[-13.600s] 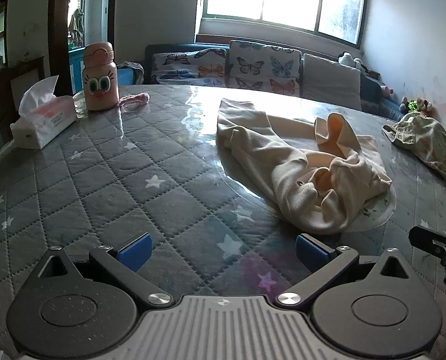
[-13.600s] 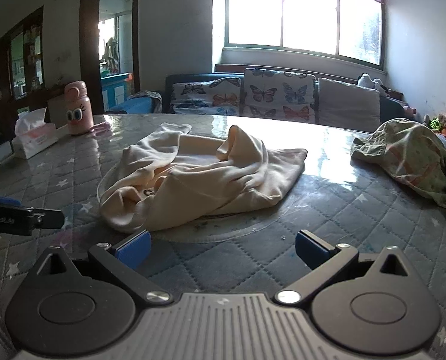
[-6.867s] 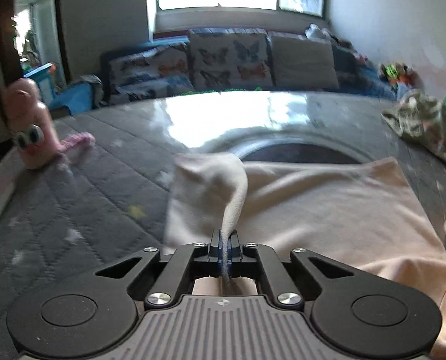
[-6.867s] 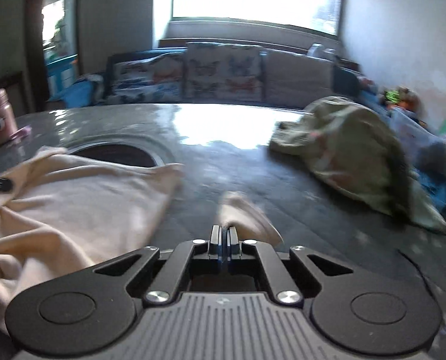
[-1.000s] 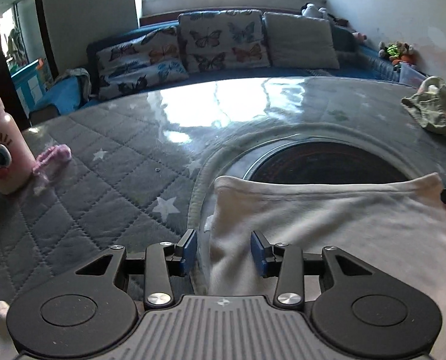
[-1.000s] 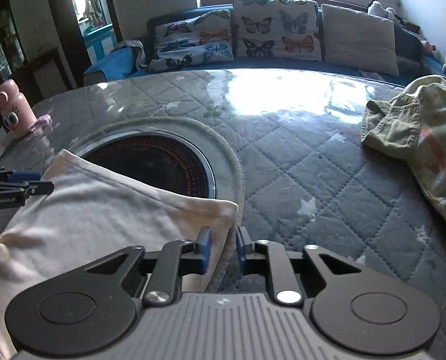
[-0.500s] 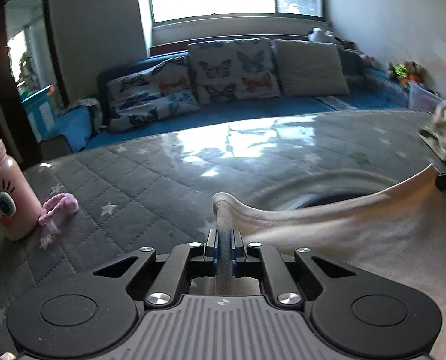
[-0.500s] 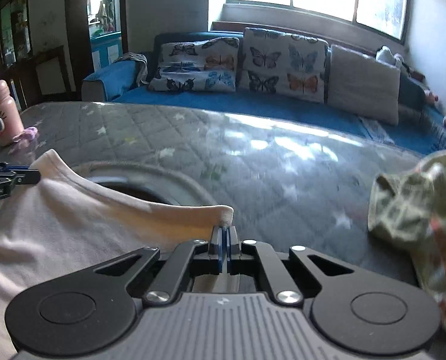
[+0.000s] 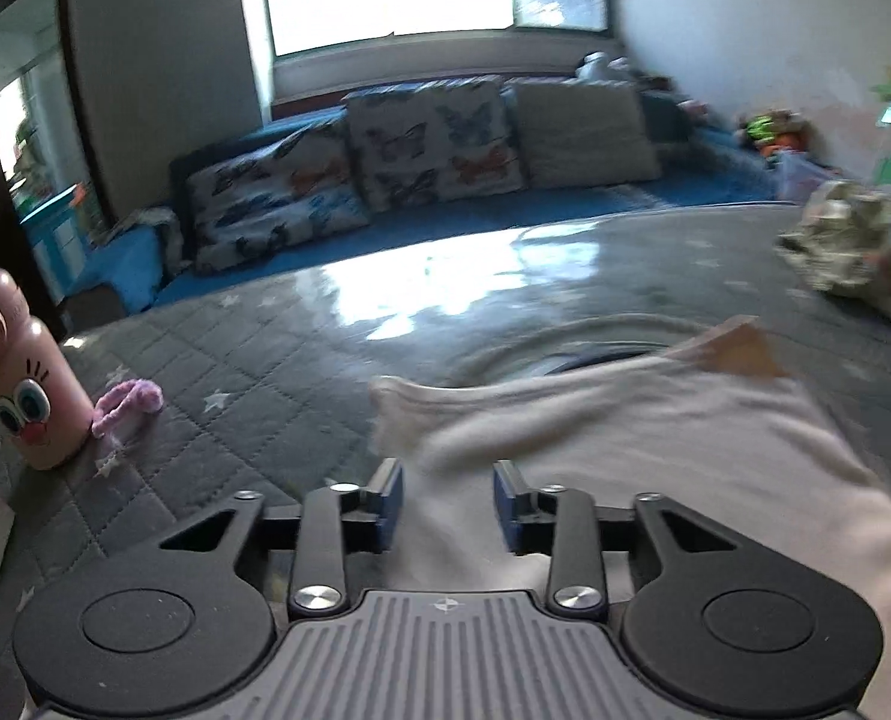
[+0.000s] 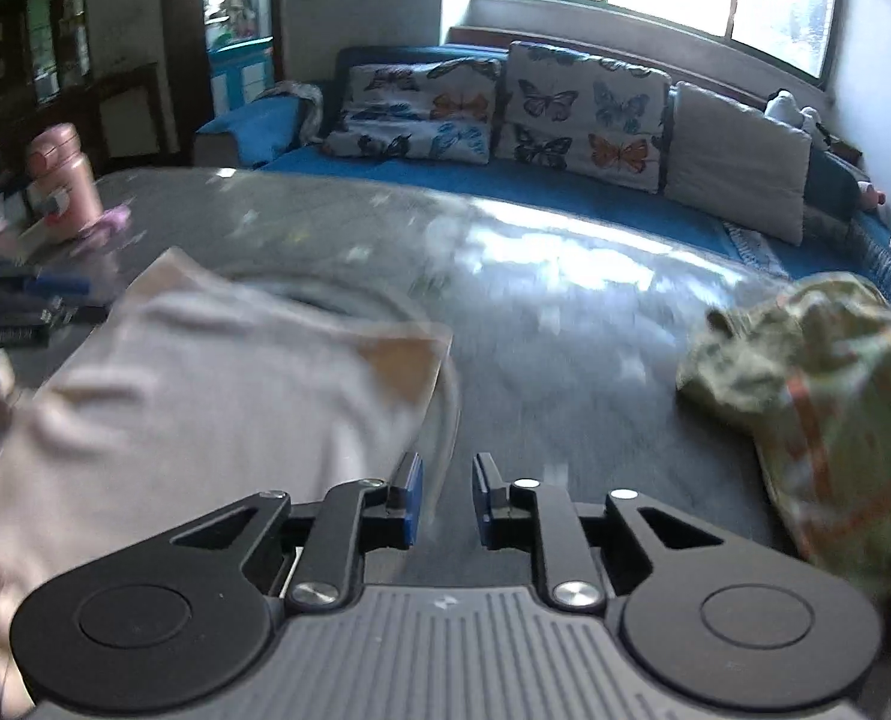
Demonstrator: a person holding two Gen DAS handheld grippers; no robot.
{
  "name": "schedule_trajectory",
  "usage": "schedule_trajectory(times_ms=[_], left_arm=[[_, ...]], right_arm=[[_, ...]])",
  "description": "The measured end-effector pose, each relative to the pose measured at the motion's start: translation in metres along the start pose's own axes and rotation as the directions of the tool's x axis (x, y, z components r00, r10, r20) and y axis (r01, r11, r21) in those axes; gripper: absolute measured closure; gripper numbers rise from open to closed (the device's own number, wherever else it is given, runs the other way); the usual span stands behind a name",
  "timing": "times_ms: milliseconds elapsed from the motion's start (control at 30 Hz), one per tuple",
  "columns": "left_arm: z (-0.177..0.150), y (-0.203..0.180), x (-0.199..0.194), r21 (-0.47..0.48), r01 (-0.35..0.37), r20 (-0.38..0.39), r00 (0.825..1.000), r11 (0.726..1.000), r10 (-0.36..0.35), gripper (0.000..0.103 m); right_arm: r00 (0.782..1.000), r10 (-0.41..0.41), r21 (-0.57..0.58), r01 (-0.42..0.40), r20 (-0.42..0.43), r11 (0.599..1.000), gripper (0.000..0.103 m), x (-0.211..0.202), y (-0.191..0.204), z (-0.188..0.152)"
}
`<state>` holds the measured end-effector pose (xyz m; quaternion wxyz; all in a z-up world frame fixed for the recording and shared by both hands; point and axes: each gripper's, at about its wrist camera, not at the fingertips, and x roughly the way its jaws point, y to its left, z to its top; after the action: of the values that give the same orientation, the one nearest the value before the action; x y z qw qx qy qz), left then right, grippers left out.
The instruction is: Fold clothes
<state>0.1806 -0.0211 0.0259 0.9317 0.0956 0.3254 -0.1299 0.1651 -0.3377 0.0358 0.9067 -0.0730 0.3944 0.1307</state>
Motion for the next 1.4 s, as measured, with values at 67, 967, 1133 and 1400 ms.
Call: schedule_trajectory(times_ms=[67,967,1133,1400], left_arm=[[-0.012,-0.016,-0.019,0.031,0.047,0.003,0.999,0.998,-0.048,0.064],[-0.100,-0.083,-0.070,0.074,0.197,-0.057,0.980,0.978,-0.193,0.064],[-0.101,-0.082,-0.071,0.064,0.202,-0.050,0.979,0.977,-0.199,0.063],[-0.102,-0.081,-0.071,0.053,0.199,-0.046,0.979,0.979,-0.196,0.061]], right_arm=[[1.000,0.009,0.005,-0.009,-0.018,1.000,0.086,-0.021,0.003,-0.024],[0.980,-0.191,0.196,0.179,0.045,0.964,0.074,-0.032,-0.055,-0.099],[0.976,-0.216,0.193,0.209,0.013,0.959,0.074,-0.043,-0.058,-0.121],[0.957,-0.290,0.297,0.272,0.016,0.915,0.070,-0.049,-0.080,-0.127]])
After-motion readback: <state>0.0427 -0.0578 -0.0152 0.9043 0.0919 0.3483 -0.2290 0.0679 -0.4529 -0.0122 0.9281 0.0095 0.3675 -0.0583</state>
